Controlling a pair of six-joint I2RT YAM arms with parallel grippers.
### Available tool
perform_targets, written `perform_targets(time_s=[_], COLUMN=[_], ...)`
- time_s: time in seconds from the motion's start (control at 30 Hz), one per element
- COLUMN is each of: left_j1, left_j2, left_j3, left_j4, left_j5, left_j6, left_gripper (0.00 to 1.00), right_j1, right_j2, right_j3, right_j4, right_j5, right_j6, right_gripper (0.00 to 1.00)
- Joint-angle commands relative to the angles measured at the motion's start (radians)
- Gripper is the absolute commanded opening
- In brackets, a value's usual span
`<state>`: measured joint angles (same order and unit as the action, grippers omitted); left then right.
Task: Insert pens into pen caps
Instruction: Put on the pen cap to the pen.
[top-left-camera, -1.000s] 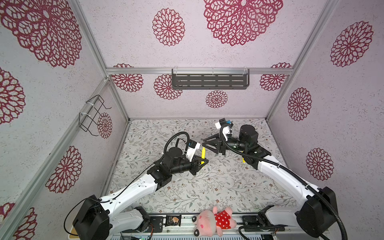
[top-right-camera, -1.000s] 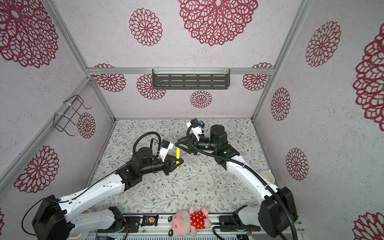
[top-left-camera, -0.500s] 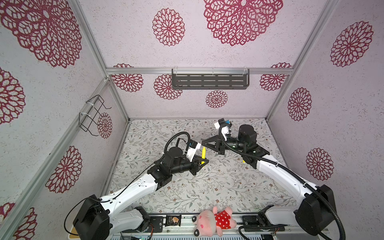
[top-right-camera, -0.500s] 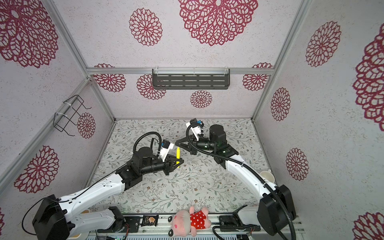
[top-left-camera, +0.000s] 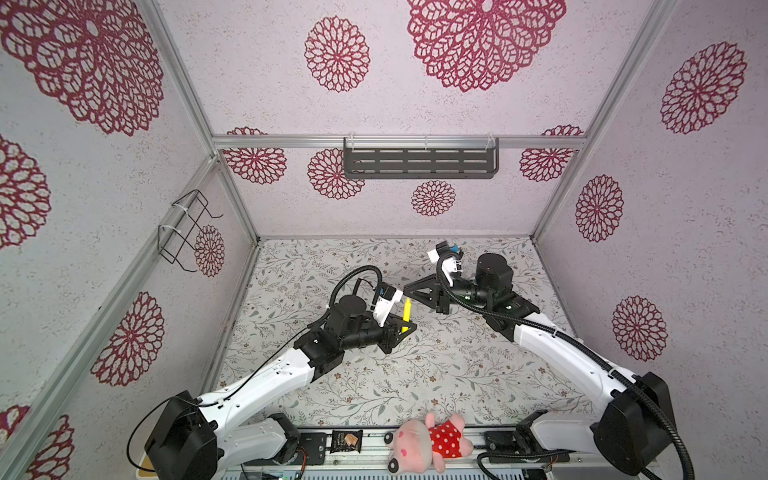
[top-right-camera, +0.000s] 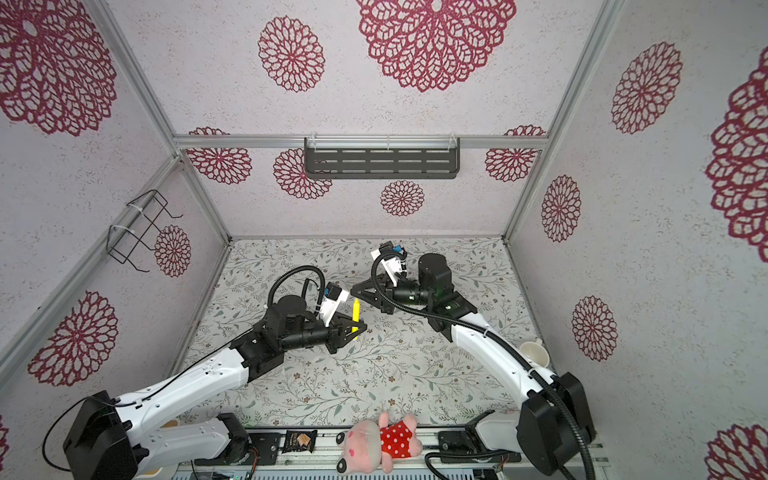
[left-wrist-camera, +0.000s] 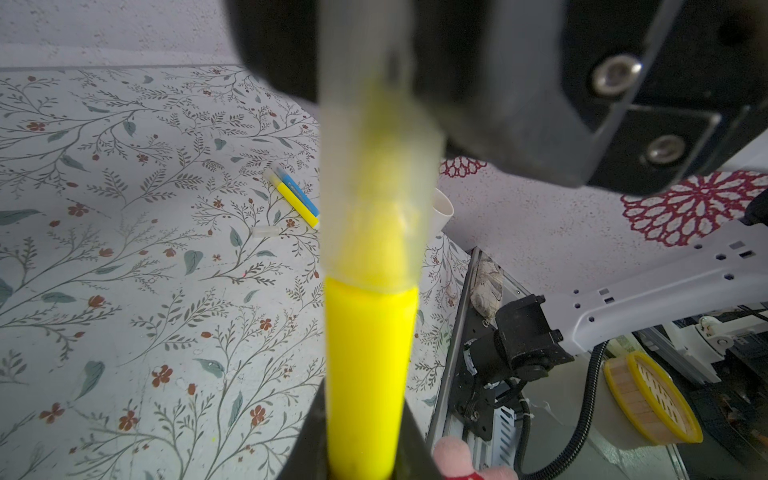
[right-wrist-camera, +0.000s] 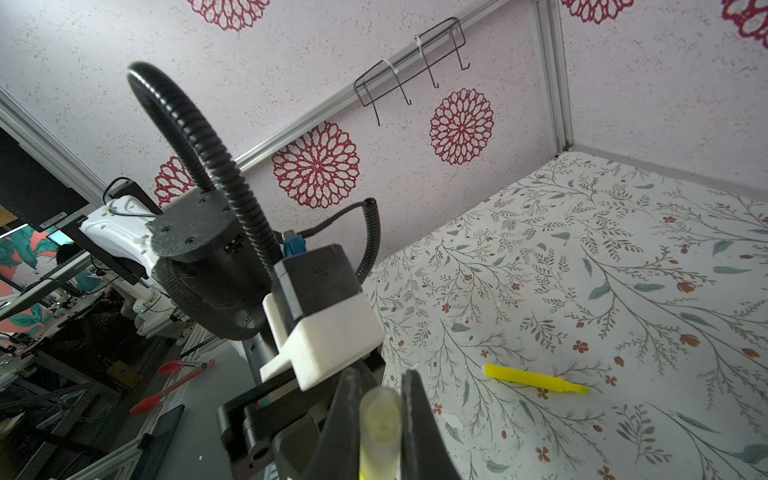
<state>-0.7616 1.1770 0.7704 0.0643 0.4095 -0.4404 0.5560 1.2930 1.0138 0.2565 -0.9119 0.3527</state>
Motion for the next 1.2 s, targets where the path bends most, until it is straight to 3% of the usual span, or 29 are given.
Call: perform_targets(time_s=[0.0,0.47,0.73,1.17], left_j1=[0.004,0.037,0.067,0.073], left_j2=[-0.041,-0.081,-0.082,-0.122], left_j3=[0.047,0.061,0.075,0.092], left_j4=[0.063,0.091,0.147,0.140], left_j5=[0.011,0.028,0.125,0.121], left_j6=[0.007,-0.007,-0.053,-0.050], left_gripper=[0.00,0.00,0.00,0.00], right_j1=[0.043,0.104,0.139,0.198], right_j2=[-0.038,-0.077,-0.075,-0.075], right_j3=[-0.040,-0.081,-0.128,-0.134], right_j4=[-0.090,-0.243,-0.311,-0.404], right_j5=[-0.013,0.104,0.149,0.245], right_j6=[-0.099,-0.163,-0.210,-0.244], right_gripper=[0.00,0.00,0.00,0.00])
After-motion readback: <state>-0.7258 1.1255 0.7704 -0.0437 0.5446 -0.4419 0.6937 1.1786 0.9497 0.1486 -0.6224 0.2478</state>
